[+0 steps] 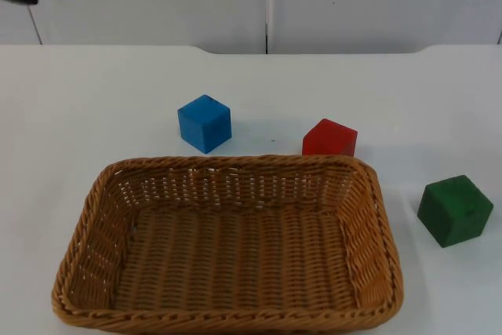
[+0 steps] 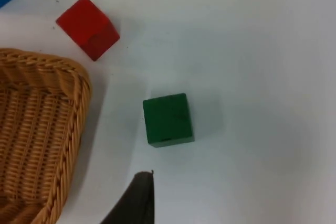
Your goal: Pick up one cube with each hand and place exactly two cubes into the same basket, leaving the remaining cube outside.
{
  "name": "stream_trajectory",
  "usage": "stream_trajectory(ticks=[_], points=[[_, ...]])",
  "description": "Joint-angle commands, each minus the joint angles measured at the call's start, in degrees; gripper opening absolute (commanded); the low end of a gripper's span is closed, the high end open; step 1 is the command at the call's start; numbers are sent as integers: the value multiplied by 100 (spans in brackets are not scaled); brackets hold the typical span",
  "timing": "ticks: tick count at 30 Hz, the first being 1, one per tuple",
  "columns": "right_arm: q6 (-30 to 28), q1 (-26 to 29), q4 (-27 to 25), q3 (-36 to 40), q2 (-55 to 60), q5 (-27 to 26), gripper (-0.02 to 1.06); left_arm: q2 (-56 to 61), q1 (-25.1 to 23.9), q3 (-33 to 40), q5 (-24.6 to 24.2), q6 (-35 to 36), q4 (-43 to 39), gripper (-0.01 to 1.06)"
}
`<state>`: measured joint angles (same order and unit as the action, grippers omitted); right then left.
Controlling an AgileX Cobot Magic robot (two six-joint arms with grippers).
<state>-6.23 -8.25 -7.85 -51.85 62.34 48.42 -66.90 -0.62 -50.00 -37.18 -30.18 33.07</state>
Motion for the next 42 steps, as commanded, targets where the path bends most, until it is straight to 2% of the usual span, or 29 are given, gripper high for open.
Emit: stream_trajectory(ticks=[1,4,7,11,18,30,38,42], points=[[-89,-176,-29,-33,90,-47,105,-281,8,-215,-30,-224,255,105],[-38,-577,39,-33,351,-135,105,-771,89,-515,-91,-447,427,105],[97,-712,39,-33,515,-241,105,-980,240,-658,-108,-458,390,105],[175,-1128,51,-33,1043,-483,105,-1627,861,-1080,-60,-660,342,105],[244,-1498,197,-33,1741,-834,105,-2439,1314,-1526,174,-660,-22,105],[435,-1510,357,-33,2142,-1241,105,-3702,1549,-2350,153,-660,-77,105],[655,-1510,908,-33,2142,-1347,105,-4229,1549,-2747,171,-660,-163,105],[708,-1495,934,-33,2169,-1503,105,-4516,1549,-2979,158,-660,-175,105]])
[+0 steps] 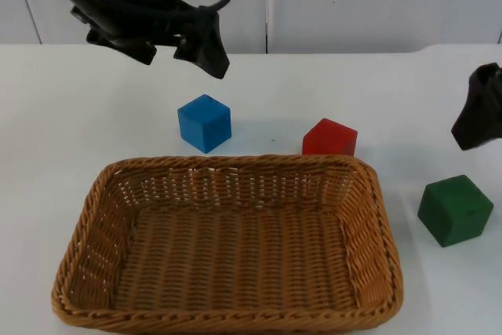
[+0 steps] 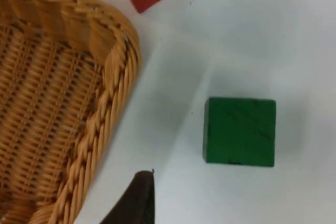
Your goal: Pick up one cube with each hand and place exactly two cubes into the same basket, leaving the remaining cube outside.
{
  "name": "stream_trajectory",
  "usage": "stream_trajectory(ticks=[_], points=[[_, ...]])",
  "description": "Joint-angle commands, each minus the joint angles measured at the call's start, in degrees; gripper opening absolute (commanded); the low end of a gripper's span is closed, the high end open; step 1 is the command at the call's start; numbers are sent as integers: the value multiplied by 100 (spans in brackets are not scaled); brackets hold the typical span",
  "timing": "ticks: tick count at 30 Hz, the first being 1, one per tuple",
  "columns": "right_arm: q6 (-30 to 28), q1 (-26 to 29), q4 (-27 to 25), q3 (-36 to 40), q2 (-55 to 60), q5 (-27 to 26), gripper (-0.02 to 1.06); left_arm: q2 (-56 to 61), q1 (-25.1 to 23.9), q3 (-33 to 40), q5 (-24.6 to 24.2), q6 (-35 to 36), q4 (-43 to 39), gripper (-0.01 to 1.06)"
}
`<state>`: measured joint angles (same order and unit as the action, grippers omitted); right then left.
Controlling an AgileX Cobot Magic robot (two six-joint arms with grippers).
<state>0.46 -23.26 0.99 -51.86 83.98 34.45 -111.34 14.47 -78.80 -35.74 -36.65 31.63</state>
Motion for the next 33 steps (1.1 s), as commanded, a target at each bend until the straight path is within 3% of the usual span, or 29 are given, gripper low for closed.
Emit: stream_trajectory(ticks=[1,6,15,33], points=[[38,3,50,-31,38,-121,105,-120,40,-109,14,-14,-30,105],[38,85,37,-31,390,-185,105,-440,121,-406,5,-14,-167,105],[38,85,35,-31,1199,-764,105,-1080,210,-1095,-11,313,-988,105],[4,85,88,-31,1919,-1437,105,-2135,210,-1832,-139,507,-1265,105]])
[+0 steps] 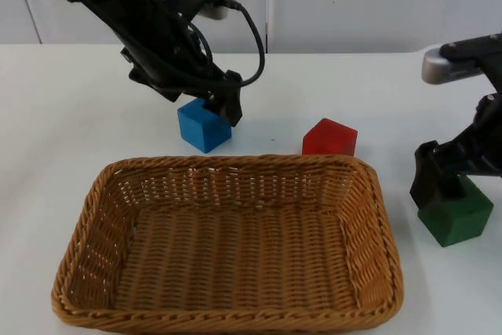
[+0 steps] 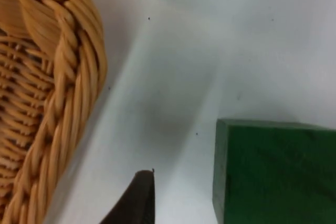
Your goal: Pick up one cube with each hand and place exactly two cubes into the same basket, leaving the remaining cube outside.
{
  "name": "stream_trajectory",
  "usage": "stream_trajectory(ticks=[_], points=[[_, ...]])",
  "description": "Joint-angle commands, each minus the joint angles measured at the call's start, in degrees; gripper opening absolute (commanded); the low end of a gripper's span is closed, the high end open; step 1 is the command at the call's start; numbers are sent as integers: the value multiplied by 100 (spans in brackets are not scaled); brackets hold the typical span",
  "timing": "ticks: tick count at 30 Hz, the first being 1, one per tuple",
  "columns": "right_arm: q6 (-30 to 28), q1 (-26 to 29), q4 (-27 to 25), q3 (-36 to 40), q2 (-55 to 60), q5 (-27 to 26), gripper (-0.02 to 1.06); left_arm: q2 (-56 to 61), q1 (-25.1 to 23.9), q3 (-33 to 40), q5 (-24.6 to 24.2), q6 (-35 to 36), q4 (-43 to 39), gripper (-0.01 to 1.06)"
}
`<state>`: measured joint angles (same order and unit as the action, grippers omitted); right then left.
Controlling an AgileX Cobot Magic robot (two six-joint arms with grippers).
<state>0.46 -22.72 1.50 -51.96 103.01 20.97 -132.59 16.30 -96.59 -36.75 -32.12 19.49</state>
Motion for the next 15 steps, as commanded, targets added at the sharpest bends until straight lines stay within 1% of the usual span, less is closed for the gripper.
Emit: stream_trajectory(ticks=[1,7,11,15], points=[[4,31,37,-22,61,-119,105,-57,27,-81,-38,142,-149,105],[4,31,139,-22,360,-352,105,-159,27,-81,52,261,-259,105],[17,31,139,-22,605,-656,105,-245,27,-81,106,261,-259,105],[17,31,139,-22,731,-761,105,-306,27,-81,132,261,-259,105]])
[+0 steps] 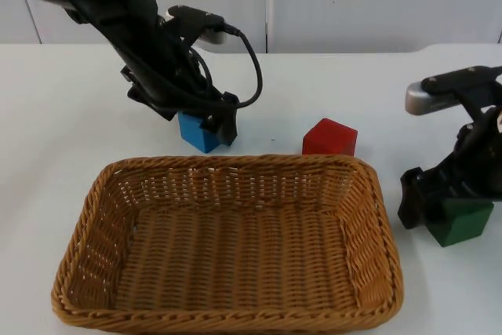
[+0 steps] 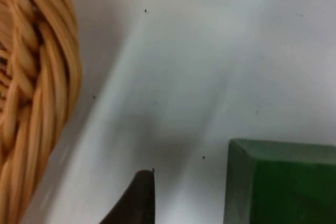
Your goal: Pick up one cube with each hand and place exactly two cubes into the same basket, leaving the remaining cube outside.
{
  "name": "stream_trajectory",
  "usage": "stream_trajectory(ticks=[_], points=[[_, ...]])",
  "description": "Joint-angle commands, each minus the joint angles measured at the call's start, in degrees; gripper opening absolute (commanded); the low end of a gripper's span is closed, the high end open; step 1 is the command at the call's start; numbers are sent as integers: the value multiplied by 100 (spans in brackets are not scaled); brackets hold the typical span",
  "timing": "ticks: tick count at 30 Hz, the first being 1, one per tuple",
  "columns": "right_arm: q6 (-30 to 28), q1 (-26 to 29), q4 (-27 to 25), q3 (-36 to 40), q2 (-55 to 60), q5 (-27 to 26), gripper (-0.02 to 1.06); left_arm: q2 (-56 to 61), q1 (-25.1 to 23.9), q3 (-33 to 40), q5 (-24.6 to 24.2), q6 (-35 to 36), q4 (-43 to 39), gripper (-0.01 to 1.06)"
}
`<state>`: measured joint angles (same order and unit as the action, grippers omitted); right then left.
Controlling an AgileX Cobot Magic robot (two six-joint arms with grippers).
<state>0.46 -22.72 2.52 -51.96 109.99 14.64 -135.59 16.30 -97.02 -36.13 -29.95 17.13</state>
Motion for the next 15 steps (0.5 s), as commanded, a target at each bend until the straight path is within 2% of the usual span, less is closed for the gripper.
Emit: stream_trajectory(ticks=[1,11,15], points=[[17,31,37,-22,65,-171,105,-17,27,-38,95,45,-23,105],[17,31,37,-22,102,-309,105,-127,27,-38,140,45,-23,105],[17,31,37,-22,102,-283,100,-127,27,-38,140,45,-23,105]])
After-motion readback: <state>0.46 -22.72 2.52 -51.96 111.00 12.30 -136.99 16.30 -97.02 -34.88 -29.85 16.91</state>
